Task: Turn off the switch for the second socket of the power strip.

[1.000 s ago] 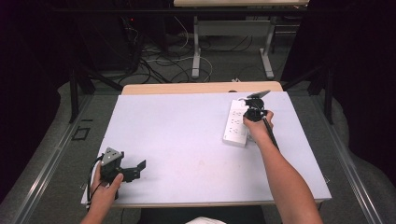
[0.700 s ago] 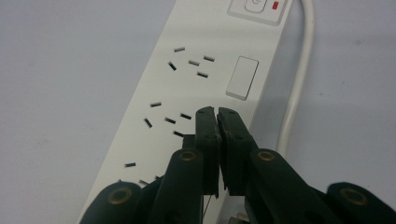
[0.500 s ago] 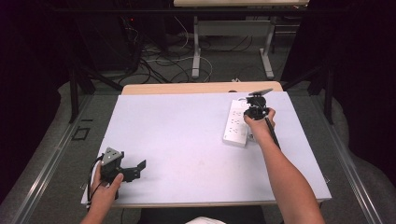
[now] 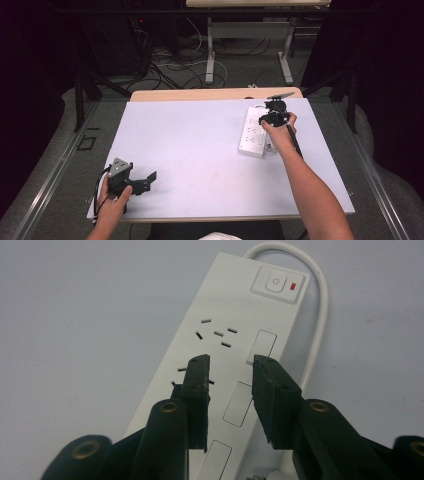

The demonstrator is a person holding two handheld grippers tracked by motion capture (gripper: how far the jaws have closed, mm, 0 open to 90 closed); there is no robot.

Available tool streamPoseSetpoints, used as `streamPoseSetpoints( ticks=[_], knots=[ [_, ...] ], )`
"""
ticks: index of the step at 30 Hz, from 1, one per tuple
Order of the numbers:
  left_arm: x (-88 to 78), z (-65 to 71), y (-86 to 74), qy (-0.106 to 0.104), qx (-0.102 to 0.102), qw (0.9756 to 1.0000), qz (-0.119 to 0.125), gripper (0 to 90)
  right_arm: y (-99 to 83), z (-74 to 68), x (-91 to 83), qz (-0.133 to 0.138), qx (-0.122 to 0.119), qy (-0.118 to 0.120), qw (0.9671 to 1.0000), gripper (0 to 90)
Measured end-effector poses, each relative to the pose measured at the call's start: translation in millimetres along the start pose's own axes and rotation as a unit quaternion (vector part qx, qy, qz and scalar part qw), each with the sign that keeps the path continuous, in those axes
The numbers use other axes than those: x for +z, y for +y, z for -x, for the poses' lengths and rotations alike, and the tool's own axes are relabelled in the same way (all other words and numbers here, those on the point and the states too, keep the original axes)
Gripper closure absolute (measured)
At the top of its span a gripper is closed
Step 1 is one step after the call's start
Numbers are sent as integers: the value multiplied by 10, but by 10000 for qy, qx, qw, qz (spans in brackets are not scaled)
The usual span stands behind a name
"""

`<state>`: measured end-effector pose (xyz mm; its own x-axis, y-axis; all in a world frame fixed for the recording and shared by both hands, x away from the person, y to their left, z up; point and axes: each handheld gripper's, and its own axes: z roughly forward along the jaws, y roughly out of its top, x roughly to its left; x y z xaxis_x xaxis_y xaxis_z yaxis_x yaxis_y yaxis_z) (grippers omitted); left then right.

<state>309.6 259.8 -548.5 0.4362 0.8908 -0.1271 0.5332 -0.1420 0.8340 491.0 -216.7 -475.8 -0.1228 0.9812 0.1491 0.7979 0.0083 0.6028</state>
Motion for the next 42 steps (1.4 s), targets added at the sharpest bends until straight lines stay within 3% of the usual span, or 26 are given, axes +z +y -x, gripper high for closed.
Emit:
streamPoseSetpoints(
  ticks=[5,16,22,28,32,38,42],
  knots=[
    [-3,-2,1,0,3,10000,-5,5,19,-81,-66,95,-127,92,9998,589],
    [-7,-3,1,3,4,10000,10,5,-19,-202,-173,443,-530,264,9973,299],
    [0,-4,1,11,0,10000,-5,5,-53,-253,-249,545,-575,297,9964,152],
    [-14,-1,1,13,22,10000,11,5,-70,-271,-283,635,-681,219,9954,125],
    [-15,-10,-2,9,-33,10000,22,5,-83,-264,-318,749,-650,256,9947,0],
    [-26,-5,0,6,-32,10000,45,5,-128,-242,-419,922,-735,144,9929,0],
    [-23,-19,-1,33,-17,10000,32,5,-214,-185,-532,1119,-863,111,9899,0]
  ],
)
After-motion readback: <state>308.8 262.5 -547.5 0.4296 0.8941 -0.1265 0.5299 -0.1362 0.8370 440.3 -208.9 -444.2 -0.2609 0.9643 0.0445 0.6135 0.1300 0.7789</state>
